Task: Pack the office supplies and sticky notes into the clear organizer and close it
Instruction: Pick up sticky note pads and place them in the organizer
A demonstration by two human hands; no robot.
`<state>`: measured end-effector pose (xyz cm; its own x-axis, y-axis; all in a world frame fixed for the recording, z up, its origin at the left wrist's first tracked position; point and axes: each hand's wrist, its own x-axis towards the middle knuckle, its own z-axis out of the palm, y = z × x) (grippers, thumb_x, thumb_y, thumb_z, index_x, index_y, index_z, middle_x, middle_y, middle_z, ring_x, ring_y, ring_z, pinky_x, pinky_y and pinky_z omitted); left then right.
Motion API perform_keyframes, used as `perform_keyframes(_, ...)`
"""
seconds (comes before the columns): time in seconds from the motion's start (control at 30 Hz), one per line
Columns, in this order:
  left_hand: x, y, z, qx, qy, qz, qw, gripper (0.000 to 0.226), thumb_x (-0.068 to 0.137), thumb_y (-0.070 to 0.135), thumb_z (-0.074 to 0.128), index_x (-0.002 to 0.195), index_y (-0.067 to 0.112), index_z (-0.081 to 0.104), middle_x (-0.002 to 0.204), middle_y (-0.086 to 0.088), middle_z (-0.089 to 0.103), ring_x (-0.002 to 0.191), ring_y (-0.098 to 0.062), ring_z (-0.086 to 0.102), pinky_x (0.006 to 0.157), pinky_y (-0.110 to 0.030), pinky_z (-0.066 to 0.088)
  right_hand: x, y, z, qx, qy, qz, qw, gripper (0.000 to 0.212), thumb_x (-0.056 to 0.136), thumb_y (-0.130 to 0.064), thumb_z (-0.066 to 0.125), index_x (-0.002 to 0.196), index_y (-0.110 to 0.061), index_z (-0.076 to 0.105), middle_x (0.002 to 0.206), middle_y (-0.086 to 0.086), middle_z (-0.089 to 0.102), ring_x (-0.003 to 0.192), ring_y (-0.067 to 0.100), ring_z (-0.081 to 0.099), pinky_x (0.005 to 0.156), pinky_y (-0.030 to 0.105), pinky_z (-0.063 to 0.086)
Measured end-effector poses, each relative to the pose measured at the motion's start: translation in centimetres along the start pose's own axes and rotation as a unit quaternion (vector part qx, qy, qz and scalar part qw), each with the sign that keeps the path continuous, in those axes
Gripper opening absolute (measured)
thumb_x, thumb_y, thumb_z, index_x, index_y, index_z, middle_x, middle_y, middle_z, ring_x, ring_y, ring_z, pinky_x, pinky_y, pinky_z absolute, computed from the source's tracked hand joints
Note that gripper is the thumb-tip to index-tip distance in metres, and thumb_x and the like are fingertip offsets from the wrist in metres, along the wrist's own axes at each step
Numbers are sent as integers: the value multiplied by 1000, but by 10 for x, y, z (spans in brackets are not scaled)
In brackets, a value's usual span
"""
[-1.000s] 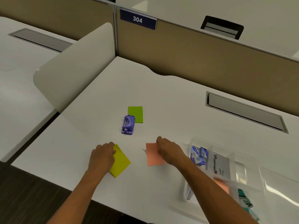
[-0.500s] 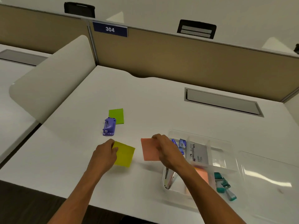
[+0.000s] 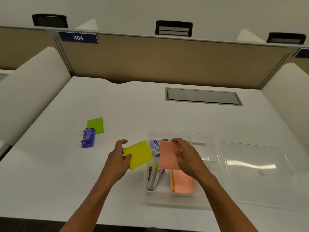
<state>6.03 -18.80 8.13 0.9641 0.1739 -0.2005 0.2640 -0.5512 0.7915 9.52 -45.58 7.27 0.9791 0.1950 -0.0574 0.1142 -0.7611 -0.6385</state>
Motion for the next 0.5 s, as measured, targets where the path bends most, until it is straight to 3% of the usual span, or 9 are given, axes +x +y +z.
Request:
perform_keyframes(0.13,-6,17,26,-21,-45,33,998,51,93,10,56,136,32,41,117,-6,51,90,-24,64,69,-33,60,-17,26,-15,-7,12,60,998,43,95,-10,45,127,-40,42,124,-6,54,97,13,53,81,33,48)
perform_keyframes(0.2,-9,24,37,-66,-75,21,995,50,88,5,61,127,34,49,111,-6,54,82,-25,67,63,-36,61,-23,35,-20,-35,-7,97,995,45,94,-10,45,126,-41,41,120,-7,54,91,17,57,74,38,55)
perform_keyframes(0.3,-13,33,53,-77,-112,1,991,58,86,5,63,126,41,45,102,-1,55,67,-21,72,58,-32,60,-29,44,-23,-49,-48,127,989,44,95,-11,46,130,-38,42,118,-5,52,82,16,54,60,36,58)
perform_keyframes(0.4,-17,41,68,-62,-118,7,991,62,86,6,61,128,47,41,105,1,55,69,-22,71,58,-30,60,-33,48,-20,-47,-63,128,989,46,95,-13,51,133,-37,43,126,-1,57,91,16,53,75,35,54)
perform_keyframes(0.5,-22,45,80,-53,-102,7,993,59,87,6,59,133,39,46,115,-4,52,73,-22,69,65,-36,61,-34,49,-15,-23,-78,134,988,44,96,-16,52,135,-35,44,126,4,61,100,21,59,83,35,52)
